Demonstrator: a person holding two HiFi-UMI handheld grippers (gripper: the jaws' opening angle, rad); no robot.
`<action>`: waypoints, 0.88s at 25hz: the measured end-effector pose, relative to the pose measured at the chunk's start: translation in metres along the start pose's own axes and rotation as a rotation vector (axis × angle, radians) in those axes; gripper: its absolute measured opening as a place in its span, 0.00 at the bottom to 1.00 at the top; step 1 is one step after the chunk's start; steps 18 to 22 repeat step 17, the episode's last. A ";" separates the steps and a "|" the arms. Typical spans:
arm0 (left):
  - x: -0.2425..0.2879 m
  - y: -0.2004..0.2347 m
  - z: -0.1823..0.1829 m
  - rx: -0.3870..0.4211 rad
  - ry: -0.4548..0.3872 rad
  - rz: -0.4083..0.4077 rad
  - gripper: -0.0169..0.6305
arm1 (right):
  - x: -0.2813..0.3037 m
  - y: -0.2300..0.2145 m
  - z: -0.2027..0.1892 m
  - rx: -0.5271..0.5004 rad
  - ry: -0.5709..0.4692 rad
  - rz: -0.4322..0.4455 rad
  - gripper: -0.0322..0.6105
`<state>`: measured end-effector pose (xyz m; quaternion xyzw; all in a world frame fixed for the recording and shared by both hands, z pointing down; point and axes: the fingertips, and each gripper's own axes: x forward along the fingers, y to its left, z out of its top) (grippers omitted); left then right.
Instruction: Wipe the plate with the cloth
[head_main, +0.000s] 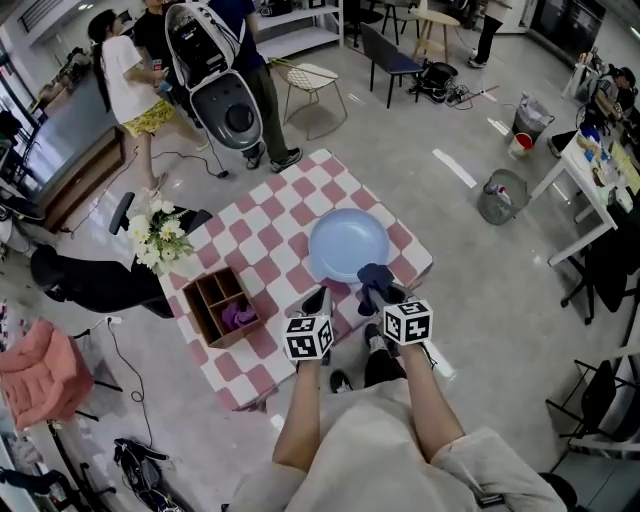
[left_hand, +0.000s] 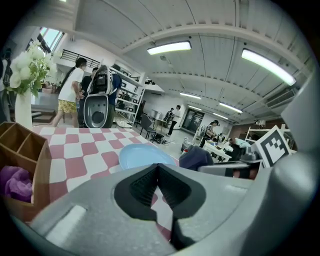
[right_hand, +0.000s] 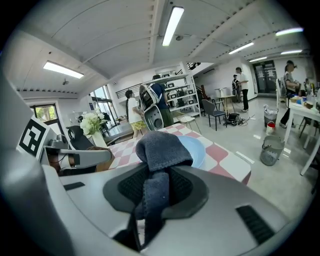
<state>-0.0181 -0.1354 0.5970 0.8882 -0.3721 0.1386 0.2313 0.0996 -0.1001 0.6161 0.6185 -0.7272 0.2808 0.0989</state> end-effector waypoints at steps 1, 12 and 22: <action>0.001 -0.001 0.001 -0.001 -0.001 -0.003 0.04 | -0.001 0.000 0.000 -0.002 0.001 0.003 0.21; 0.003 0.000 -0.001 0.003 0.015 0.042 0.04 | -0.005 -0.004 0.003 -0.007 -0.011 0.009 0.21; 0.004 -0.001 -0.003 0.004 0.021 0.052 0.04 | -0.006 -0.006 0.005 -0.007 -0.016 0.009 0.21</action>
